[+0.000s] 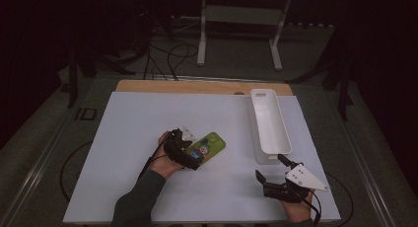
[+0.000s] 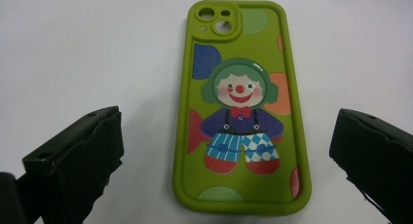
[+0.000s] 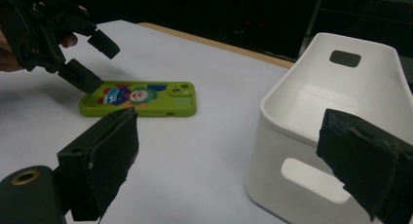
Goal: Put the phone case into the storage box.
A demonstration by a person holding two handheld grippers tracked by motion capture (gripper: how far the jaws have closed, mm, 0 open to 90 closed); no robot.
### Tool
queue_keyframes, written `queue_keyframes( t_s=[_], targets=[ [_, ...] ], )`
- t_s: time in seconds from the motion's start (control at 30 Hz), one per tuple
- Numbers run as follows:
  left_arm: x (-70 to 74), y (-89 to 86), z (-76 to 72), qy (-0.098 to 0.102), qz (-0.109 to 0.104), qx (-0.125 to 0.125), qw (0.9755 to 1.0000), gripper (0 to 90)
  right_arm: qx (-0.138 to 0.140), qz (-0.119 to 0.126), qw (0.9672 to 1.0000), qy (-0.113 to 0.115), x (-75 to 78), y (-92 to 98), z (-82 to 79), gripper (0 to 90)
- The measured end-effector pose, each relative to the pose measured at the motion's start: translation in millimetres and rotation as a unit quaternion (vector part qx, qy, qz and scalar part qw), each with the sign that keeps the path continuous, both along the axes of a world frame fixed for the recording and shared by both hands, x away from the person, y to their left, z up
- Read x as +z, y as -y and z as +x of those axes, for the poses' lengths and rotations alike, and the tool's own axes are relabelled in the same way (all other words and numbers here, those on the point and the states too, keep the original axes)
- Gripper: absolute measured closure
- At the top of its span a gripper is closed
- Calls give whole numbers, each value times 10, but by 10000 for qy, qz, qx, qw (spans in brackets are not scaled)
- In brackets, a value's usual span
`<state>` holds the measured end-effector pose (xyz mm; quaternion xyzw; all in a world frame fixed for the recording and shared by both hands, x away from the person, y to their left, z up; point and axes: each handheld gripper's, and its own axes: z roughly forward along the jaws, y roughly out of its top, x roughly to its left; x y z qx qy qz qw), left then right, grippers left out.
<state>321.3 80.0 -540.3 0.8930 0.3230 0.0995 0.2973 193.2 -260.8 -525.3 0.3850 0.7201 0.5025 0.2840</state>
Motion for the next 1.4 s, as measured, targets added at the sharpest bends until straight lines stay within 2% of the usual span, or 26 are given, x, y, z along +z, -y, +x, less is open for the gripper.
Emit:
queue_keyframes(
  t_s=[0.53, 1.07, 1.4],
  targets=[
    [-113, 69, 38, -231, 225, -60, 9995, 0, -25, -2, 10000, 13, 2, 6, -2, 78],
    [-214, 107, 75, -443, 292, -70, 9986, 0, -45, -1, 10000, 18, 0, 12, 0, 78],
    [-242, 118, 94, -476, 301, -59, 9984, 23, -51, -1, 10000, 21, 1, 11, 2, 78]
  ],
)
